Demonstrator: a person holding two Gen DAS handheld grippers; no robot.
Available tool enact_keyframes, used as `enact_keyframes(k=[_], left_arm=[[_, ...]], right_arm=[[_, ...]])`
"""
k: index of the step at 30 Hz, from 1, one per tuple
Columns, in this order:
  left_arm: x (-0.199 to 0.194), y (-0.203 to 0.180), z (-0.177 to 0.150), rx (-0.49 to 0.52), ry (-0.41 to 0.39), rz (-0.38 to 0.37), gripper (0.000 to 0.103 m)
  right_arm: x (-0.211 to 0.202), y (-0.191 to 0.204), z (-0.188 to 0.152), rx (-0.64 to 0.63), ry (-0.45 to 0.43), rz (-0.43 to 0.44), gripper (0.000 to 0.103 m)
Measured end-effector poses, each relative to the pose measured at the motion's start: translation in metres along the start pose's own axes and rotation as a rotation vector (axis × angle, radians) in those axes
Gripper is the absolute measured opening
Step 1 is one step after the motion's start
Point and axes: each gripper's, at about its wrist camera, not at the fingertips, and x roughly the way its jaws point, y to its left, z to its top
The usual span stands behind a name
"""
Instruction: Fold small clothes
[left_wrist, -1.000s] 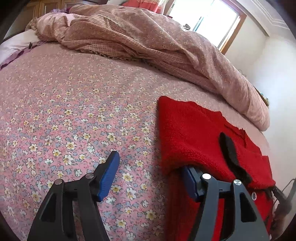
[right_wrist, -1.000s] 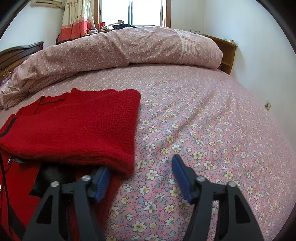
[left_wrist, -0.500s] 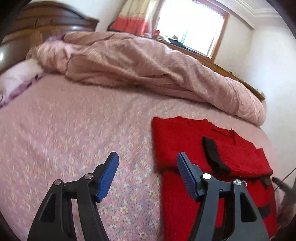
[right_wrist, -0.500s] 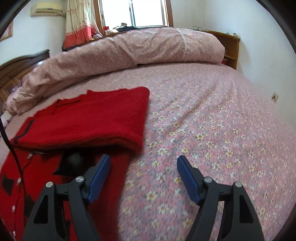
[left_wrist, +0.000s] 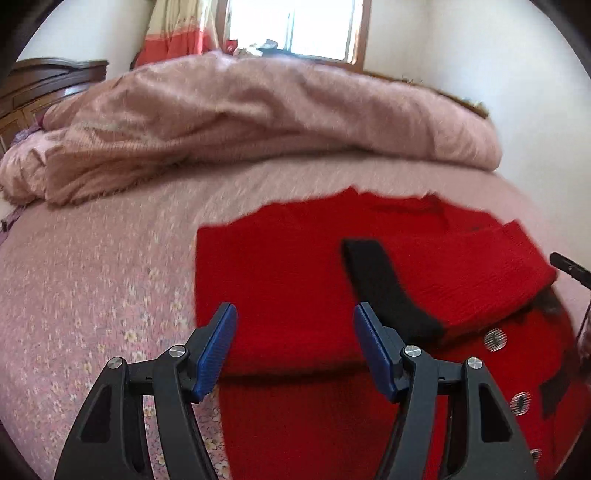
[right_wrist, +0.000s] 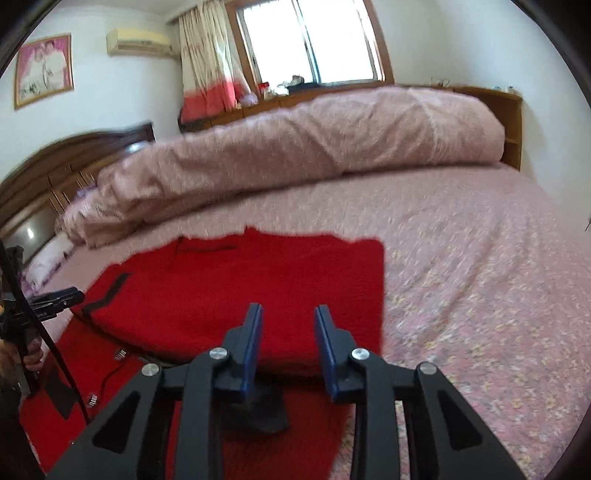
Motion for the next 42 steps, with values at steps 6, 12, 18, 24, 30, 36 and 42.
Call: enact_keyframes(k=[6,12,18,24,30,36,42], left_arm=[[0.017,0.030,-0.003,-0.140,0.093,0.051,0.059],[-0.004,0.032,-0.009,-0.164,0.083,0.032,0.059],[-0.057,0.016,-0.031,-0.145,0.101,-0.099,0.059],[-0.108,0.003,-0.086,-0.181,0.164,-0.167,0.061],[-0.138,0.013,-0.132,-0.308,0.230,-0.173,0.065],[-0.142,0.025,-0.160,-0.426,0.301,-0.258,0.069],[-0.159,0.046,-0.181,-0.586,0.317,-0.389,0.070]], right_arm=[[0.023,-0.007,-0.006,0.026,0.107,-0.041,0.017],[0.002,-0.004,-0.015,0.022,0.070,-0.021,0.027],[-0.048,-0.011,-0.040,0.120,0.064,0.068,0.062],[-0.097,-0.033,-0.093,0.321,0.079,0.213,0.063],[-0.130,-0.030,-0.148,0.457,0.102,0.306,0.069],[-0.141,-0.019,-0.185,0.541,0.124,0.392,0.071],[-0.139,-0.014,-0.198,0.576,0.129,0.480,0.071]])
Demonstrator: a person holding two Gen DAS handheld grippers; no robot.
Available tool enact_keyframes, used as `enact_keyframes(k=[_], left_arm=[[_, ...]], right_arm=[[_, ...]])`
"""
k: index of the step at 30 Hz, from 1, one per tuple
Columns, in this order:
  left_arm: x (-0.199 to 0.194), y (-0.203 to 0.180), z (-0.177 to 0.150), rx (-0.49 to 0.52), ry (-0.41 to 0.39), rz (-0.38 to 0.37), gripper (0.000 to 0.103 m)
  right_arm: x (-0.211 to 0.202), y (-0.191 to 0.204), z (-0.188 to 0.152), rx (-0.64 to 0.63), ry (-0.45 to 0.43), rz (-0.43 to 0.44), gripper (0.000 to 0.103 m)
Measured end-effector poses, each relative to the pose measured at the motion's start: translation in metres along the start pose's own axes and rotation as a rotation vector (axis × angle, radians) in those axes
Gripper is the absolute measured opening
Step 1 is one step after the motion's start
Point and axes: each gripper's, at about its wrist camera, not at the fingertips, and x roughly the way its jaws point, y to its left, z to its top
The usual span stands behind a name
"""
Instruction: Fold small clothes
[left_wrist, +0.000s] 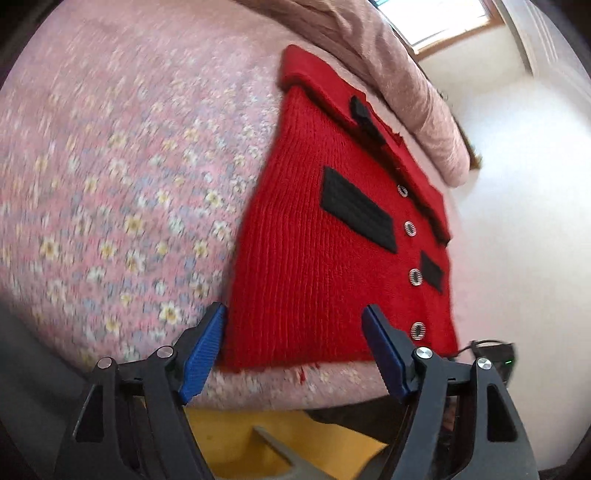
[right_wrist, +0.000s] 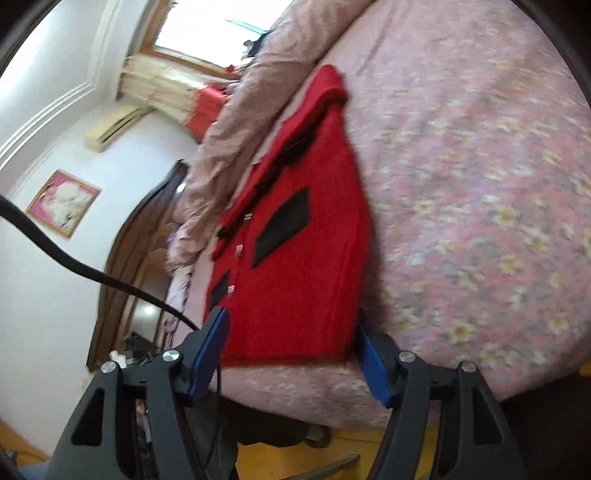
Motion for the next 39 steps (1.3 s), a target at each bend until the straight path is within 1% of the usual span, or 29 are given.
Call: enact_keyframes(k=[2,5,6,8,10,13,15,16,17,18,19,20,21,23,24,25,26,27,28,29,30,31,34,35,36,37,38,39], left_arm=[[0.000,0.002,0.003,-0.019,-0.010,-0.009,0.069],[0.008,-0.002,0.019,-0.004,-0.022,0.000,0.070],[0.012,-0.006,0.026,0.009,-0.022,0.001,0.072],[0.022,-0.015,0.039,0.053,-0.013,-0.006,0.085],[0.028,-0.020,0.043,0.079,-0.014,0.008,0.085],[0.026,-0.021,0.036,0.085,-0.011,0.013,0.085],[0.020,-0.015,0.024,0.045,0.011,-0.030,0.085],[0.017,-0.011,0.016,0.015,0.022,-0.065,0.085],[0.013,-0.007,0.007,-0.016,0.027,-0.102,0.085],[0.011,-0.005,0.003,-0.033,0.026,-0.117,0.085],[0.009,-0.003,0.000,-0.047,0.025,-0.128,0.085],[0.010,-0.002,0.000,-0.050,0.022,-0.127,0.085],[0.010,-0.003,0.003,-0.052,0.023,-0.125,0.085],[0.015,-0.006,0.009,-0.046,0.012,-0.130,0.085],[0.017,-0.009,0.011,-0.030,0.012,-0.118,0.083],[0.019,-0.013,0.013,-0.009,0.007,-0.093,0.075],[0.019,-0.015,0.013,0.010,0.004,-0.061,0.055],[0.020,-0.016,0.011,0.024,0.001,-0.025,0.040],[0.021,-0.014,0.009,0.021,0.012,0.005,0.007],[0.023,-0.009,0.008,-0.007,0.036,0.000,0.004],[0.024,-0.003,0.006,-0.043,0.048,-0.026,0.004],[0.020,0.002,0.005,-0.066,0.043,-0.041,0.003],[0.004,-0.002,-0.001,-0.045,-0.004,-0.081,0.002],[-0.002,-0.004,-0.004,-0.037,-0.017,-0.113,0.002],[-0.007,-0.005,-0.007,-0.035,-0.021,-0.156,0.002],[-0.014,-0.006,-0.010,-0.033,-0.022,-0.206,0.001],[-0.020,-0.007,-0.013,-0.021,-0.027,-0.229,0.001],[-0.028,-0.009,-0.017,0.003,-0.037,-0.231,0.001]], right_arm=[[0.005,-0.001,0.001,0.002,-0.001,-0.011,0.071],[0.007,0.001,0.008,0.004,-0.029,-0.007,0.071],[0.010,0.001,0.013,0.006,-0.036,-0.008,0.070],[0.012,0.001,0.021,0.000,-0.052,-0.015,0.069],[0.008,-0.001,0.027,0.010,-0.071,-0.006,0.069],[0.010,-0.004,0.025,0.008,-0.044,-0.005,0.066],[0.013,0.000,0.017,-0.011,0.004,0.018,0.066],[0.016,0.001,0.012,-0.023,0.033,0.035,0.066],[0.019,0.003,0.009,-0.041,0.046,0.022,0.065],[0.021,0.004,0.009,-0.053,0.047,0.004,0.063],[0.022,0.003,0.010,-0.052,0.046,-0.009,0.057],[0.022,0.000,0.012,-0.029,0.037,-0.007,0.049],[0.021,-0.007,0.014,0.012,0.023,0.001,0.045],[0.020,-0.018,0.017,0.076,0.001,-0.004,0.023],[0.022,-0.021,0.017,0.091,-0.004,-0.019,0.018],[0.024,-0.022,0.017,0.093,-0.004,-0.037,0.009],[0.026,-0.020,0.016,0.080,-0.003,-0.047,0.008],[0.026,-0.018,0.016,0.068,-0.004,-0.053,0.008],[0.026,-0.014,0.015,0.055,0.002,-0.059,0.008],[0.026,-0.012,0.014,0.062,0.010,-0.045,0.008],[0.025,-0.012,0.014,0.078,0.015,-0.003,0.008],[0.021,-0.009,0.013,0.078,0.000,0.014,0.007],[0.003,0.004,0.007,0.062,-0.063,0.066,0.006],[-0.002,0.012,0.003,0.032,-0.063,0.062,0.006],[-0.006,0.018,0.000,-0.010,-0.068,0.012,0.006],[-0.008,0.024,-0.003,-0.037,-0.074,-0.018,0.006],[-0.010,0.026,-0.003,-0.045,-0.070,-0.009,0.006],[-0.015,0.029,-0.006,-0.044,-0.079,0.001,0.006]])
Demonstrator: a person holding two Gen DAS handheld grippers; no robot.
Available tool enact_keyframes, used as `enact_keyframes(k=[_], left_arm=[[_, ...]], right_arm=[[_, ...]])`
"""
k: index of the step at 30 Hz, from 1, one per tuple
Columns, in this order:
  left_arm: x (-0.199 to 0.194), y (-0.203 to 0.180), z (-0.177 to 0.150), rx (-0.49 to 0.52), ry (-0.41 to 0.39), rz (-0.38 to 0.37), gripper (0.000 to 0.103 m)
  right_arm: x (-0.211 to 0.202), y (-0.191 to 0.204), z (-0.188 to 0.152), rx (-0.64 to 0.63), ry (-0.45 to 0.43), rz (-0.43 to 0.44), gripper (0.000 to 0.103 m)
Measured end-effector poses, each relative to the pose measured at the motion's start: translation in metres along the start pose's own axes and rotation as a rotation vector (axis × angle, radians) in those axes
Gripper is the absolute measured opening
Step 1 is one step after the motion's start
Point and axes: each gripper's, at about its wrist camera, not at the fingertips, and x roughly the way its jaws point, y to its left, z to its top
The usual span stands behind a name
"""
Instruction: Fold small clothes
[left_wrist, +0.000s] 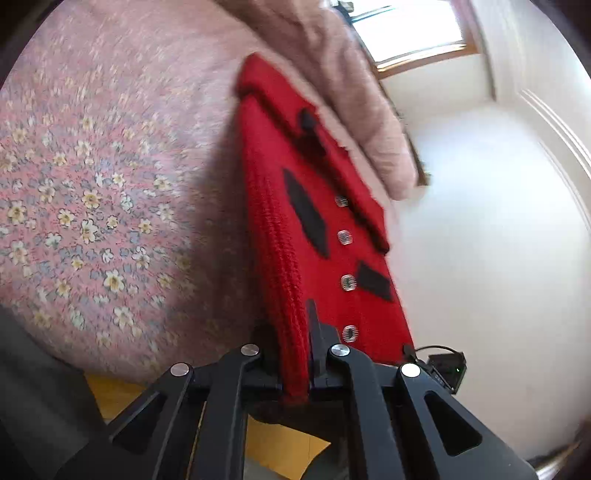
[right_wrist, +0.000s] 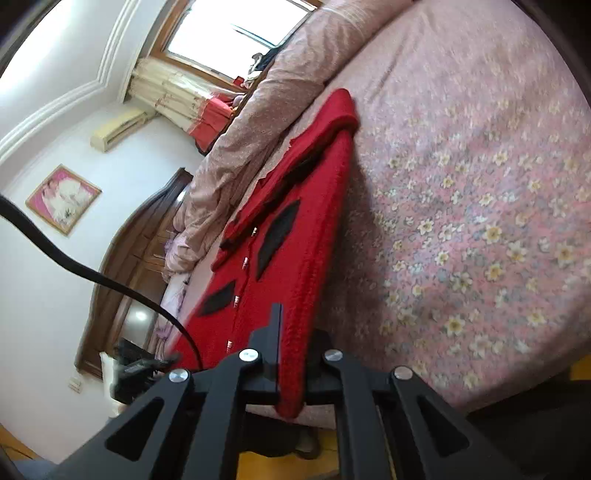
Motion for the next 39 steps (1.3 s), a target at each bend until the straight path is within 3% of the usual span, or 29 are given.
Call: enact_keyframes(k=[4,8,13,20,26,32,36,39], left_arm=[[-0.023,-0.003,-0.011,0.043,0.001,-0.011,0.001],[-0.037,-0.004,-0.021,0.086,-0.004,0.028,0.002],[-0.027,-0.005,-0.011,0.083,-0.013,0.036,0.002],[-0.018,-0.012,-0.001,0.110,-0.047,0.064,0.002],[-0.003,-0.021,0.051,0.137,-0.089,0.085,0.002],[0.028,-0.024,0.111,0.124,-0.188,0.035,0.002],[0.039,-0.037,0.141,0.182,-0.252,0.001,0.002],[0.048,-0.044,0.165,0.228,-0.279,0.021,0.002]], right_arm=[[-0.022,0.008,-0.013,-0.016,0.009,0.025,0.006],[-0.041,0.016,-0.028,-0.074,0.022,-0.035,0.006],[-0.037,-0.003,-0.024,-0.028,0.020,-0.087,0.007],[-0.030,0.006,-0.014,-0.063,-0.005,-0.106,0.007],[-0.008,0.020,0.034,-0.124,-0.074,-0.149,0.008],[0.041,0.024,0.098,-0.161,-0.125,-0.189,0.008],[0.063,0.028,0.133,-0.184,-0.130,-0.188,0.008],[0.075,0.036,0.160,-0.228,-0.143,-0.180,0.008]])
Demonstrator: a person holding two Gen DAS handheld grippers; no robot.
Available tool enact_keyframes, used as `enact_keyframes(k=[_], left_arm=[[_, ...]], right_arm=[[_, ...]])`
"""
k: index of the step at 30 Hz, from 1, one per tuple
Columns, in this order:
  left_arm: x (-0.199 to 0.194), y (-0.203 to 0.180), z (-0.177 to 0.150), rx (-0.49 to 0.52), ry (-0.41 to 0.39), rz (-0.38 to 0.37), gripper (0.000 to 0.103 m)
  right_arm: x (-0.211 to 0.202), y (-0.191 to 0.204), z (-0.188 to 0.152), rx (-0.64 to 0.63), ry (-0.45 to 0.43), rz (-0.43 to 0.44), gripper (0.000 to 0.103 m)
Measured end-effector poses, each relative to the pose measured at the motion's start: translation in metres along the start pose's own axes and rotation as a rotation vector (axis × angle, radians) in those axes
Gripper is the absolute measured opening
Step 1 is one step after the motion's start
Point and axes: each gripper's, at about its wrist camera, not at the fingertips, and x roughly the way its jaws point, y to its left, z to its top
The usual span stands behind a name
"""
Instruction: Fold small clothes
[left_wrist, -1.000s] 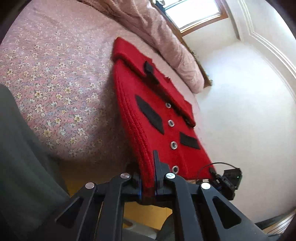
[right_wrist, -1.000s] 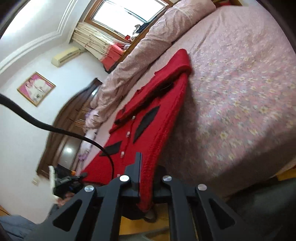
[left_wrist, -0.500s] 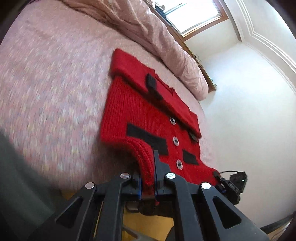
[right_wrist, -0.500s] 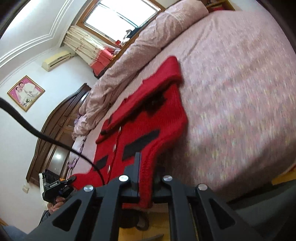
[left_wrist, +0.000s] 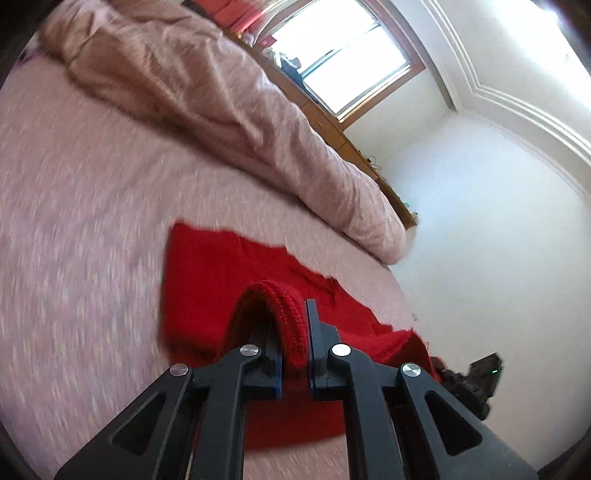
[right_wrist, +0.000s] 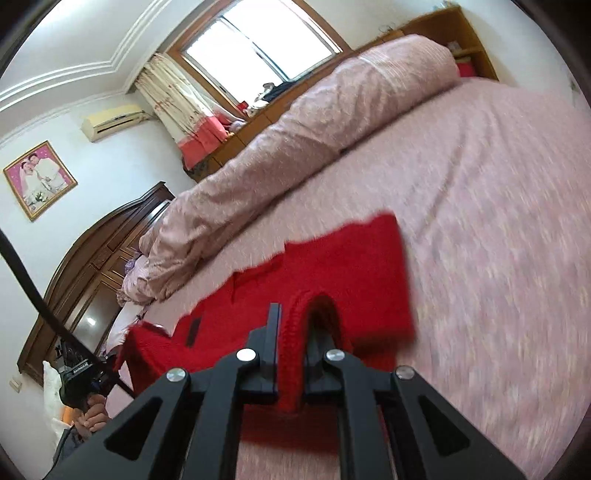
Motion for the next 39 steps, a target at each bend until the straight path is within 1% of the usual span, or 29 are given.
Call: enact_keyframes(k=[4,7,13,18,21,23,24,26,28,29,30,32,33,36,39], left_arm=[[0.025,0.004,0.032,-0.002,-0.018,-0.030,0.002],[0.037,0.006,0.046,0.001,-0.019,-0.037,0.002],[0.078,0.024,0.055,0.004,0.042,0.056,0.002],[0.094,0.031,0.064,0.006,0.053,0.070,0.002],[0.106,0.034,0.068,0.016,0.086,0.102,0.003],[0.112,0.038,0.069,0.012,0.121,0.133,0.010],[0.113,0.039,0.069,0.010,0.133,0.141,0.014],[0.110,0.037,0.067,0.026,0.122,0.158,0.038],[0.101,0.034,0.067,0.044,0.099,0.176,0.046],[0.098,0.034,0.067,0.037,0.092,0.179,0.046],[0.095,0.035,0.067,0.029,0.090,0.180,0.047],[0.093,0.039,0.067,0.010,0.094,0.179,0.048],[0.093,0.040,0.065,0.001,0.097,0.187,0.048],[0.097,0.044,0.057,-0.005,0.126,0.222,0.048],[0.105,0.039,0.050,0.029,0.156,0.251,0.048]], right_arm=[[0.018,0.001,0.025,-0.039,-0.023,0.001,0.008],[0.032,-0.003,0.039,-0.034,-0.035,-0.003,0.008],[0.072,-0.017,0.056,-0.016,0.018,-0.034,0.008],[0.090,-0.026,0.064,-0.015,0.033,-0.044,0.008],[0.101,-0.037,0.064,0.022,0.057,-0.051,0.008],[0.107,-0.043,0.063,0.048,0.075,-0.059,0.009],[0.108,-0.047,0.062,0.068,0.083,-0.053,0.012],[0.108,-0.050,0.060,0.086,0.084,-0.042,0.021],[0.104,-0.050,0.059,0.077,0.077,-0.035,0.026],[0.102,-0.048,0.059,0.066,0.069,-0.038,0.029],[0.097,-0.047,0.059,0.051,0.050,-0.066,0.034],[0.088,-0.045,0.061,0.033,0.001,-0.108,0.065],[0.082,-0.046,0.062,0.042,-0.022,-0.107,0.070],[0.074,-0.054,0.062,0.099,-0.038,-0.077,0.071],[0.076,-0.057,0.060,0.106,-0.017,-0.087,0.071]])
